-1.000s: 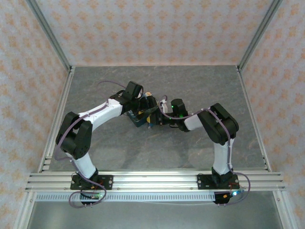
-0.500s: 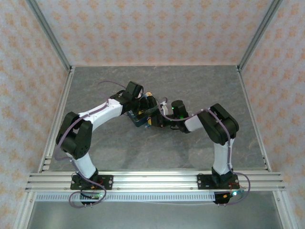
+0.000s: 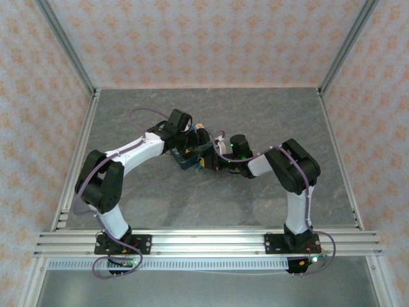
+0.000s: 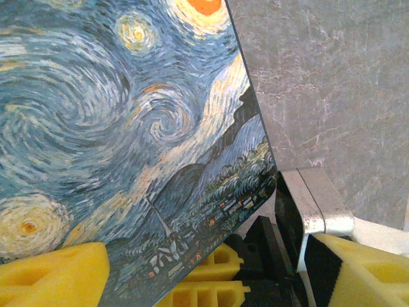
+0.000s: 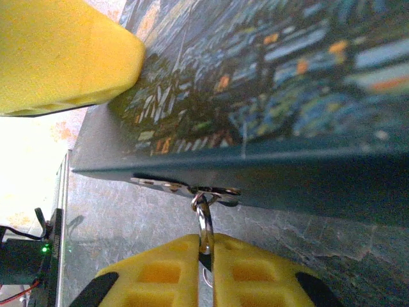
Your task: Unlock a padlock with a key
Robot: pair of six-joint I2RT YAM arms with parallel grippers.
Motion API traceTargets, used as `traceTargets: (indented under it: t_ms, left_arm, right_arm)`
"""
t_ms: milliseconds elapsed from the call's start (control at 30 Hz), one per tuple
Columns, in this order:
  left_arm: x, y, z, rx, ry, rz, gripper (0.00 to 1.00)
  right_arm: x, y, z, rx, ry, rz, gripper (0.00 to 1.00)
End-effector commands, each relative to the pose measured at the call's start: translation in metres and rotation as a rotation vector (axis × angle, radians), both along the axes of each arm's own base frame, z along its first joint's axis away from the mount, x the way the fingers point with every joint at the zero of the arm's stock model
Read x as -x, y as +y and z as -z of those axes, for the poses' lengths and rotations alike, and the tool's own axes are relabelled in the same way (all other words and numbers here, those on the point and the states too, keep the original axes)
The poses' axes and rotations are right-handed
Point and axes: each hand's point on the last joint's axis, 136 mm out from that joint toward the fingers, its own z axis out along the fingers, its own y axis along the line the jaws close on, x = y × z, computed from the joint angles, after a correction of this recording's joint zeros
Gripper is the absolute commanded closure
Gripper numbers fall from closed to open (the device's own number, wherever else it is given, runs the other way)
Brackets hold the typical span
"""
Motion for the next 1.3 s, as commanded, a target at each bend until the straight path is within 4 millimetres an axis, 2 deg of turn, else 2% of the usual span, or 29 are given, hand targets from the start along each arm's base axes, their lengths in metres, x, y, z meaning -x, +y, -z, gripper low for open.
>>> traceTargets:
  t_ms: [0, 400, 767, 1100, 1267]
  left_arm:
    - [0.008, 0.006, 0.017, -0.05, 0.054, -0.018, 0.18]
    - [0.012, 0.007, 0.019, -0.05, 0.056, -0.016, 0.18]
    - [0.018, 0.01, 0.026, -0.053, 0.065, -0.017, 0.18]
    - [0.015, 0.009, 0.016, -0.049, 0.045, -0.017, 0.17]
    - [0.011, 0.009, 0.006, -0.042, 0.024, -0.017, 0.16]
  right_arm:
    - [-0.004, 0.0, -0.015, -0.029, -0.047, 0.01, 0.94]
    - [-0.014, -0.009, -0.025, -0.086, -0.022, 0.108, 0.99]
    - [-0.021, -0.013, -0.034, -0.12, -0.017, 0.156, 1.0]
    - [-0.027, -0.034, -0.033, -0.088, -0.025, 0.252, 1.0]
    - [-0.022, -0.041, -0.032, -0.06, -0.031, 0.268, 1.0]
